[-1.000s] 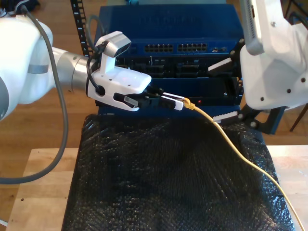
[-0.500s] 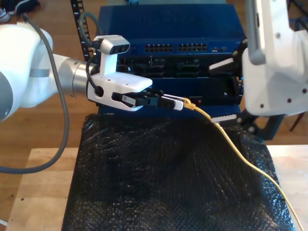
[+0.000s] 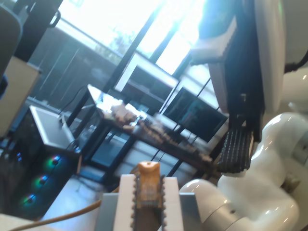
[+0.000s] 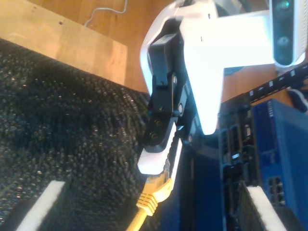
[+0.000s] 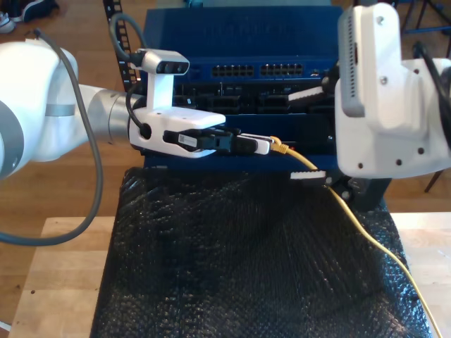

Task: Grab the cable and plug it in

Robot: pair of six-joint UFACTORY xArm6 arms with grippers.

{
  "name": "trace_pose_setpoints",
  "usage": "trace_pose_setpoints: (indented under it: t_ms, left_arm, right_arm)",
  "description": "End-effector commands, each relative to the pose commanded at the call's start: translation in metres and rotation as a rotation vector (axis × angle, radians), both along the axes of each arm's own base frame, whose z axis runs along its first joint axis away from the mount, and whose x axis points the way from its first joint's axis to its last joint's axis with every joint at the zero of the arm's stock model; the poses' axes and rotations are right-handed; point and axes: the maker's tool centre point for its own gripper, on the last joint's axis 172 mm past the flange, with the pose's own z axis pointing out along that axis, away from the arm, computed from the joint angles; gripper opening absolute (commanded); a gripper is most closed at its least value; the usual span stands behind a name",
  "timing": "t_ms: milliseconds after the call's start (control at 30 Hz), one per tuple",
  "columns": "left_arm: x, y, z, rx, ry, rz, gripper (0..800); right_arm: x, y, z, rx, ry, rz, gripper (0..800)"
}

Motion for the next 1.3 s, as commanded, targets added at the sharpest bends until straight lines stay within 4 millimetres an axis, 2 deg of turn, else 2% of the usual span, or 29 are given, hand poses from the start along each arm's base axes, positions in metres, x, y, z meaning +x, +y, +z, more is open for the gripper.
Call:
trace_pose_setpoints:
  t_ms: [333,467,633,833,1067,1300]
  left_arm:
    - [0.002,0.002,0.010,-0.059,0.058,-0.013,5]
    - [0.004,0.005,0.012,-0.074,0.076,-0.009,5]
    - [0.002,0.006,0.013,-0.074,0.090,-0.017,5]
    - [-0.002,0.007,0.023,-0.104,0.105,-0.038,6]
    - [-0.003,0.008,0.026,-0.116,0.110,-0.042,6]
    - [-0.008,0.010,0.028,-0.137,0.122,-0.067,7]
  right_arm:
    - [-0.004,-0.001,0.000,-0.008,-0.047,0.012,799]
    - [0.002,-0.007,0.004,-0.004,-0.103,-0.012,797]
    - [0.000,0.001,0.005,-0.014,-0.151,0.021,794]
    - [0.004,0.003,-0.006,-0.013,-0.158,0.009,793]
    - [0.001,0.019,0.000,0.006,-0.206,0.025,791]
    - [0.004,0.018,-0.001,0.007,-0.215,0.015,771]
